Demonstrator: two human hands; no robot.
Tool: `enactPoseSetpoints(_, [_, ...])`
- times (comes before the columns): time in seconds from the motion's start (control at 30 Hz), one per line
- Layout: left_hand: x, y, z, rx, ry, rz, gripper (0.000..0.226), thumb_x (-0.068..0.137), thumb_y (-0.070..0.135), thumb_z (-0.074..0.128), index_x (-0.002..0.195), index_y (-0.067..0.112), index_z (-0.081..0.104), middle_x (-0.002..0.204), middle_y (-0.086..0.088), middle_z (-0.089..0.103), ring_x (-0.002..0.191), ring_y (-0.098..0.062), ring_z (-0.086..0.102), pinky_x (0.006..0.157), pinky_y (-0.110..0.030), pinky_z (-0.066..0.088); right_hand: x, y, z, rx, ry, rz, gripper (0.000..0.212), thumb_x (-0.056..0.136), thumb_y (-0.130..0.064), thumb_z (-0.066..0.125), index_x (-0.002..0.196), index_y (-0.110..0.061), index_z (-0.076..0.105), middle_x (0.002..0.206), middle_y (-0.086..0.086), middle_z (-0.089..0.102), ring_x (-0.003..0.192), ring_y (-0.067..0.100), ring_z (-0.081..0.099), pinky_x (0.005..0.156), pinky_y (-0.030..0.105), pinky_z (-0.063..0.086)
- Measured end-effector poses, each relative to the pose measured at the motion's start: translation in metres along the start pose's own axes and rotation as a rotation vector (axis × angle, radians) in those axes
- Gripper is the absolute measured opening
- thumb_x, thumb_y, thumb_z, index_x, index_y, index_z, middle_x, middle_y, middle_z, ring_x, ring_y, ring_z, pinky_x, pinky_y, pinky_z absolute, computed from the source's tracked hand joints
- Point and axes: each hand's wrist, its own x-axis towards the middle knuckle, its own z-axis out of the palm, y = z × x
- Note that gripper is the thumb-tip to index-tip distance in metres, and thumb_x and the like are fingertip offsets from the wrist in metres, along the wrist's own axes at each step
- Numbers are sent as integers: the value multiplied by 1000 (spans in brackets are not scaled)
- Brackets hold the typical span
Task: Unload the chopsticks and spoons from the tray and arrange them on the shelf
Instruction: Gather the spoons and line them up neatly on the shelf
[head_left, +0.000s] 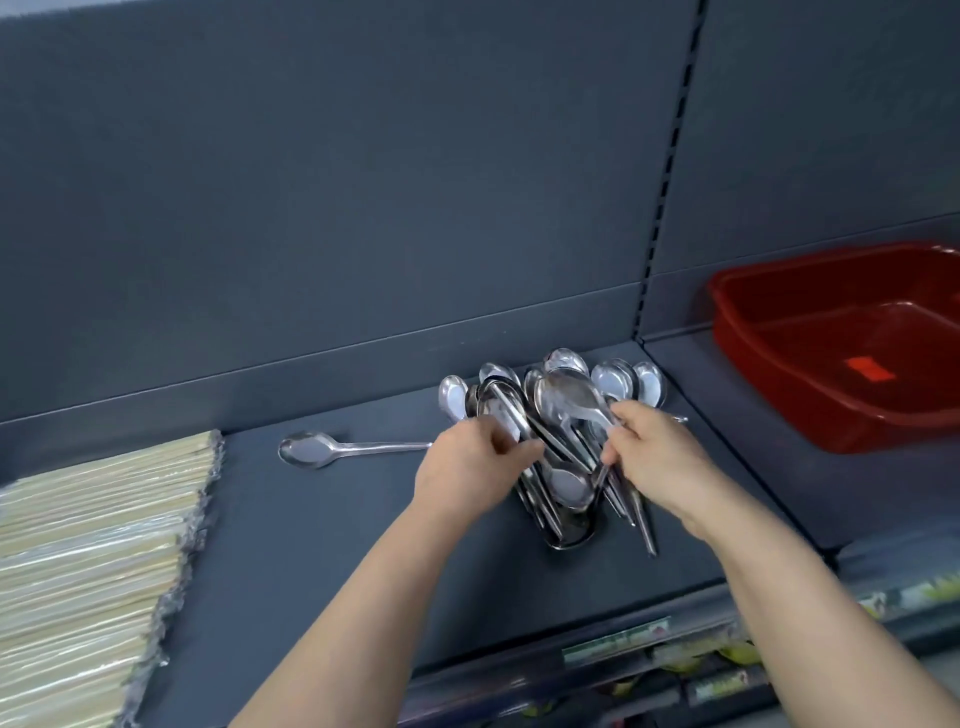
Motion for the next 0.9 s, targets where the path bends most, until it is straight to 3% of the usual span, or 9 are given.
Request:
enactPoseSetpoints(0.1, [0, 4, 10, 43, 49, -18, 23, 82, 46, 62, 78, 24, 56, 80, 6, 65, 83, -20, 62, 69, -29, 49, 1, 11, -3, 13, 9, 27, 18, 97, -14, 40, 86, -24, 51, 77, -8, 67, 56, 10, 49, 59, 28, 41])
enactPoseSetpoints(0.17, [5, 6, 11, 23, 141, -59, 18, 86, 38, 58, 93, 21, 57, 89, 3, 66, 89, -24, 61, 70, -30, 47, 1, 15, -1, 45, 8, 32, 18, 97, -16, 41, 86, -25, 51, 77, -8, 67, 56, 11, 49, 62, 30, 43])
enactPoseSetpoints(0.3, [14, 10, 9, -26, 185, -32, 10, 86, 29, 58, 93, 22, 61, 84, 5, 65, 88, -22, 61, 69, -29, 47, 1, 16, 3, 133, 13, 53, 23, 97, -16, 39, 109, -28, 56, 78, -8, 66, 57, 14, 50, 65, 31, 47])
enactPoseSetpoints(0.4, [19, 11, 10, -38, 239, -106, 14, 86, 29, 58, 98, 21, 60, 90, 2, 67, 85, -22, 58, 68, -28, 43, 0, 17, 6, 156, 2, 54, 33, 98, -16, 39, 127, -25, 52, 78, -8, 65, 57, 13, 52, 63, 28, 46])
enactPoseSetpoints(0.5, [23, 13, 9, -49, 276, -124, 13, 86, 28, 59, 95, 20, 61, 90, 2, 68, 83, -21, 58, 67, -27, 42, -2, 18, 7, 193, -25, 54, 37, 100, -14, 38, 134, -23, 47, 78, -8, 64, 60, 9, 53, 62, 25, 45])
enactPoseSetpoints(0.6, [20, 22, 13, 34, 26, 135, 2, 80, 30, 69, 82, 29, 69, 76, 13, 65, 79, -12, 62, 67, -22, 45, 1, 23, 3, 198, -8, 61, 33, 99, -14, 38, 129, -20, 50, 79, -7, 64, 61, 10, 54, 69, 28, 47])
enactPoseSetpoints(0.7, [16, 31, 20, 205, -255, 312, 16, 74, 26, 75, 88, 32, 72, 86, 15, 68, 83, -5, 62, 71, -20, 47, 5, 30, -1, 184, 12, 64, 28, 98, -13, 38, 122, -17, 54, 76, -7, 64, 61, 9, 54, 72, 30, 47])
enactPoseSetpoints(0.9, [25, 42, 25, 423, -283, 458, 13, 79, 24, 71, 91, 29, 70, 101, 10, 63, 99, -10, 56, 77, -27, 48, 9, 34, -8, 220, 26, 66, 22, 99, -12, 38, 112, -22, 53, 79, -6, 64, 60, 10, 57, 70, 30, 48])
